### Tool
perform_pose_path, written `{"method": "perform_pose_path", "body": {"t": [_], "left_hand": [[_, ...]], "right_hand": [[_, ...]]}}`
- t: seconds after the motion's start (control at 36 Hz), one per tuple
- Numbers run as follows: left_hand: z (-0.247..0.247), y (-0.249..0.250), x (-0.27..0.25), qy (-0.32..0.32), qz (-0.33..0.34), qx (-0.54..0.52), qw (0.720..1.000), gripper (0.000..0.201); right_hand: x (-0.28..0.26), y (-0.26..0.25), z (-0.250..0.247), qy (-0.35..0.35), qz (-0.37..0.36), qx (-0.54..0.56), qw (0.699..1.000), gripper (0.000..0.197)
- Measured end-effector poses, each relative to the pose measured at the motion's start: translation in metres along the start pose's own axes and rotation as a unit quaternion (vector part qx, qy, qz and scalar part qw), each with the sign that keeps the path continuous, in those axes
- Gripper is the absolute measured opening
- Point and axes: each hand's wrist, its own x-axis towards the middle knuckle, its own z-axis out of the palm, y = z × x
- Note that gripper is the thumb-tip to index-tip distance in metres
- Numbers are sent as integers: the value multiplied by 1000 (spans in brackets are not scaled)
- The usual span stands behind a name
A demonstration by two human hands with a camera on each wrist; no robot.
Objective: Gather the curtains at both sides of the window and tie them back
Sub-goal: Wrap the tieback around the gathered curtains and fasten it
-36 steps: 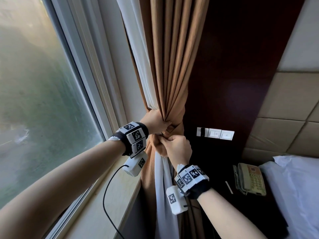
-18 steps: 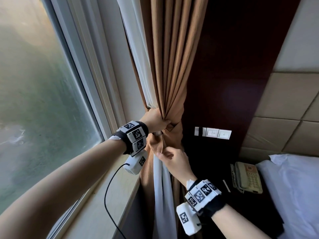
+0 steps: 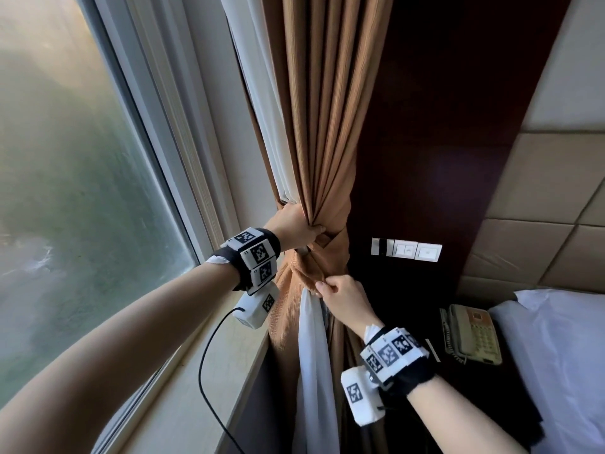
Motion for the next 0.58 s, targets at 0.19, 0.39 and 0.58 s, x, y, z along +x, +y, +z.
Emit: {"method": "perform_pose_path", "body": {"t": [0.19,0.39,0.58], "left_hand": [[1,-3,3,6,12,3,1000,41],[3,-5,4,2,7,6,1000,40],[5,-8,5,3,2,-34,999,36]], "right_hand": [[17,-1,-16,-9,-15,-31,999,55],[32,-4,-9,37,1,-120,992,44],[29,-7,-21,56,-102,-273,955,55]]}}
